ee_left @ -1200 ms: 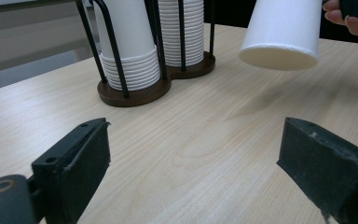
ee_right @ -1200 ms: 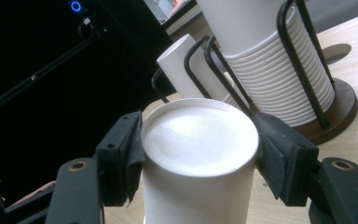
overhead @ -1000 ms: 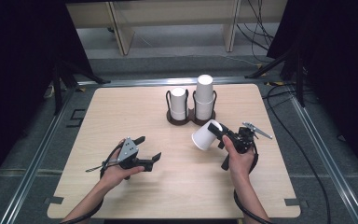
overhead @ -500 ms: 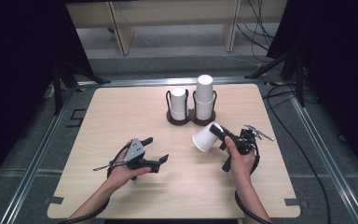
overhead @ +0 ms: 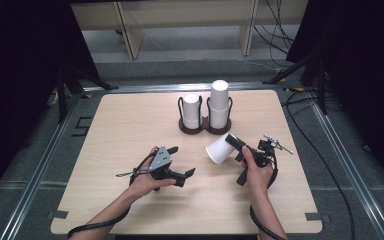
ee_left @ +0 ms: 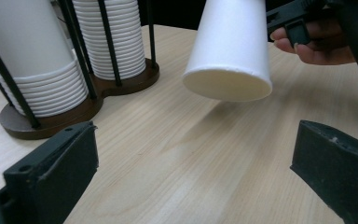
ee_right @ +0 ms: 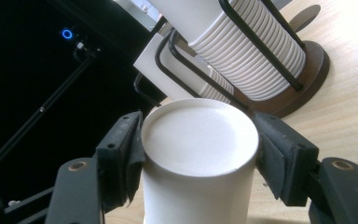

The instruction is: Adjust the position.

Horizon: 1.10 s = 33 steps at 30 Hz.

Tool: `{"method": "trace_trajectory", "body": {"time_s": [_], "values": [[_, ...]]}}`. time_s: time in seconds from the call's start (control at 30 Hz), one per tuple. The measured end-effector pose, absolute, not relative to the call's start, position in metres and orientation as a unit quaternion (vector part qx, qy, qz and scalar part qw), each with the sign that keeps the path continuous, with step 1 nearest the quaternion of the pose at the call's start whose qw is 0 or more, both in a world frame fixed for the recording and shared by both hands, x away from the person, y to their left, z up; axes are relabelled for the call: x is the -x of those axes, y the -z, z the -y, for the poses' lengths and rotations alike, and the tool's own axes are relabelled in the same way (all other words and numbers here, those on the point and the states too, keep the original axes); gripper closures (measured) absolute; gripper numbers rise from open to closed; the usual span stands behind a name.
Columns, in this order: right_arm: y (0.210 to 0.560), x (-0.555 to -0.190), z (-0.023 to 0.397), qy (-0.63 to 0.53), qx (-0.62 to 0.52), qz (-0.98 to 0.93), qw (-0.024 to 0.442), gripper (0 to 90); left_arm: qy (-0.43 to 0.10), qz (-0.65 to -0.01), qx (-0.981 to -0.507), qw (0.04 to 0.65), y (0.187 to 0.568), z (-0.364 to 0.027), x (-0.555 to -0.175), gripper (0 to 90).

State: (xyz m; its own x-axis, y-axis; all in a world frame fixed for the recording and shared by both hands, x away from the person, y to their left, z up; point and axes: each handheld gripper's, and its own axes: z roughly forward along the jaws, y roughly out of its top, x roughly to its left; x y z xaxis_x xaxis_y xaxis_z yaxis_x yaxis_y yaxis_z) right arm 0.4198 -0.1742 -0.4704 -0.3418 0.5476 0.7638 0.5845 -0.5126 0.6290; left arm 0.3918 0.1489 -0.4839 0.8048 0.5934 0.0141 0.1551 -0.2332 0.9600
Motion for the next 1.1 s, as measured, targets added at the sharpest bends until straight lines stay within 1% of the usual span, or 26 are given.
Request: {"method": "trace_trajectory", "body": {"time_s": [0.1, 0.27, 0.37, 0.4, 0.5, 0.53, 0.6, 0.7, 0.8, 0.83, 0.87, 0.9, 0.93, 0.97, 1.0, 1.1], "values": [[0.470, -0.421, 0.173, 0.653, 0.572, 0.495, 0.014, 36.7, -0.193, -0.242, -0.763, 0.567, 0.482, -0.146, -0.391, 0.0], [0.469, -0.422, 0.172, 0.648, 0.583, 0.489, 0.029, 36.7, -0.193, -0.233, -0.765, 0.568, 0.479, -0.139, -0.392, 0.0], [0.470, -0.423, 0.170, 0.649, 0.581, 0.491, 0.025, 36.7, -0.194, -0.232, -0.764, 0.570, 0.477, -0.135, -0.392, 0.0], [0.469, -0.424, 0.168, 0.648, 0.584, 0.488, 0.033, 36.7, -0.196, -0.230, -0.764, 0.571, 0.476, -0.134, -0.393, 0.0], [0.469, -0.425, 0.168, 0.649, 0.582, 0.489, 0.038, 36.7, -0.197, -0.233, -0.761, 0.573, 0.475, -0.133, -0.394, 0.0], [0.467, -0.426, 0.166, 0.648, 0.589, 0.481, 0.050, 36.7, -0.199, -0.233, -0.761, 0.572, 0.475, -0.132, -0.395, 0.0], [0.469, -0.429, 0.165, 0.649, 0.584, 0.486, 0.038, 36.7, -0.199, -0.232, -0.759, 0.575, 0.475, -0.131, -0.395, 0.0], [0.467, -0.431, 0.162, 0.649, 0.587, 0.481, 0.056, 36.7, -0.202, -0.230, -0.763, 0.570, 0.475, -0.128, -0.395, 0.0], [0.466, -0.433, 0.159, 0.651, 0.583, 0.485, 0.045, 36.7, -0.203, -0.227, -0.758, 0.577, 0.475, -0.124, -0.395, 0.0], [0.464, -0.433, 0.158, 0.651, 0.588, 0.475, 0.068, 36.7, -0.204, -0.228, -0.761, 0.572, 0.474, -0.124, -0.396, 0.0], [0.464, -0.433, 0.158, 0.651, 0.588, 0.475, 0.068, 36.7, -0.204, -0.228, -0.761, 0.572, 0.474, -0.124, -0.396, 0.0], [0.465, -0.435, 0.156, 0.651, 0.582, 0.484, 0.049, 36.7, -0.206, -0.226, -0.760, 0.573, 0.474, -0.123, -0.397, 0.0], [0.464, -0.434, 0.155, 0.651, 0.587, 0.476, 0.065, 36.7, -0.206, -0.228, -0.760, 0.573, 0.474, -0.122, -0.398, 0.0], [0.465, -0.436, 0.155, 0.652, 0.582, 0.483, 0.050, 36.7, -0.205, -0.227, -0.761, 0.572, 0.474, -0.121, -0.398, 0.0], [0.464, -0.434, 0.154, 0.653, 0.585, 0.476, 0.065, 36.7, -0.206, -0.227, -0.759, 0.574, 0.474, -0.120, -0.399, 0.0], [0.464, -0.434, 0.154, 0.653, 0.587, 0.475, 0.066, 36.8, -0.205, -0.225, -0.762, 0.572, 0.474, -0.116, -0.401, 0.0]]}}
